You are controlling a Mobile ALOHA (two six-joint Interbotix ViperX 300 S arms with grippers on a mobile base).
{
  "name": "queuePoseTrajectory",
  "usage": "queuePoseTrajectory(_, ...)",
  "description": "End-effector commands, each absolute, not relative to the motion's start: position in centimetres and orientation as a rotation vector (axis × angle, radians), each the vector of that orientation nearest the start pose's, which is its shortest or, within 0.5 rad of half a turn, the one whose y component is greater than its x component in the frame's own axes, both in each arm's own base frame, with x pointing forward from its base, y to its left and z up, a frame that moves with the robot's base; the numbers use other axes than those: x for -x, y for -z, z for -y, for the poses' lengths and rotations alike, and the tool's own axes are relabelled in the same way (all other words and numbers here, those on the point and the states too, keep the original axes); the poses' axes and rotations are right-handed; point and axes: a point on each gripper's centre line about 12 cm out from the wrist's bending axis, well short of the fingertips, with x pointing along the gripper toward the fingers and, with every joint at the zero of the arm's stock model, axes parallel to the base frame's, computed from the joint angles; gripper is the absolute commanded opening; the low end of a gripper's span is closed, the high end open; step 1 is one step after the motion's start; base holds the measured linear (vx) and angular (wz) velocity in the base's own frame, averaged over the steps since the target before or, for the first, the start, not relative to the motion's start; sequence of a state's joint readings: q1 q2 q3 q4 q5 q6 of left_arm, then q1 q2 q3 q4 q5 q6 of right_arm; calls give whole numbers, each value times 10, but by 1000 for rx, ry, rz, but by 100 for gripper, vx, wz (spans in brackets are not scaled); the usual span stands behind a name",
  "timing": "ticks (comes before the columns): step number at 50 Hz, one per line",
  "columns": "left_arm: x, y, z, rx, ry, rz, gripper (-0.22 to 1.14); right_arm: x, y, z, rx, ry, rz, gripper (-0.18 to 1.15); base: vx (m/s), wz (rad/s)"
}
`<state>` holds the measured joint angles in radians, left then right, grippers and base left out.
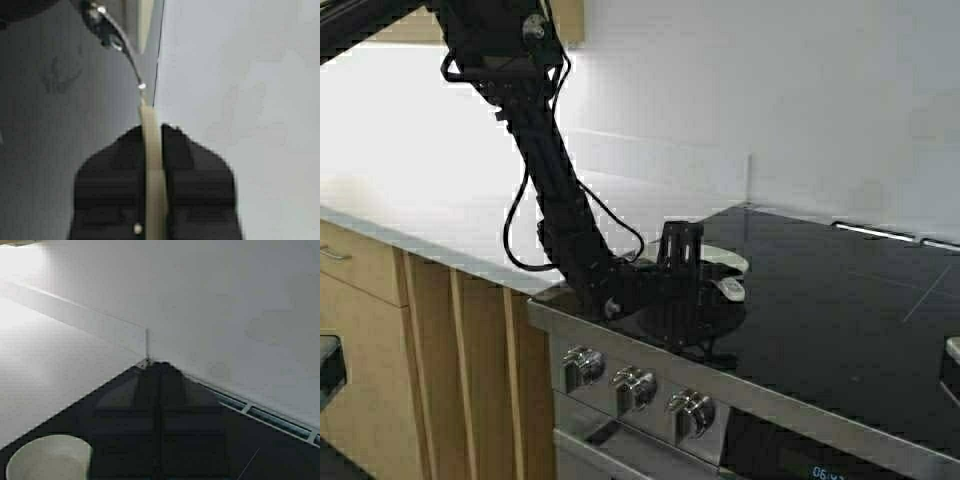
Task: Wash the pan
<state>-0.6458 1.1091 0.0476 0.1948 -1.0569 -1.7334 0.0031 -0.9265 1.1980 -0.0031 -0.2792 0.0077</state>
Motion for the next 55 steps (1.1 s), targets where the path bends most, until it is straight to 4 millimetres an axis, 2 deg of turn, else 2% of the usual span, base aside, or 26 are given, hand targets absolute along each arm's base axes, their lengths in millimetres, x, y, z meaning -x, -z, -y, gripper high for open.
queuePoseTrajectory(1,-420,27,342,1516,622,-665,2,-205,-280,-1,-5,-6,20,6,-1,7)
queuePoseTrajectory(20,-395,-7,324,1464,662,-626,2,-208,-277,-1,-9,-4,3,6,-1,11)
queuePoseTrajectory(36,-381,-10,299,1474,658,-600,2,-210,-275,-1,-19,-9,-8,6,-2,26)
queuePoseTrajectory(55,-371,-8,290,1481,666,-596,2,-211,-274,-2,-17,-9,-22,6,-2,43)
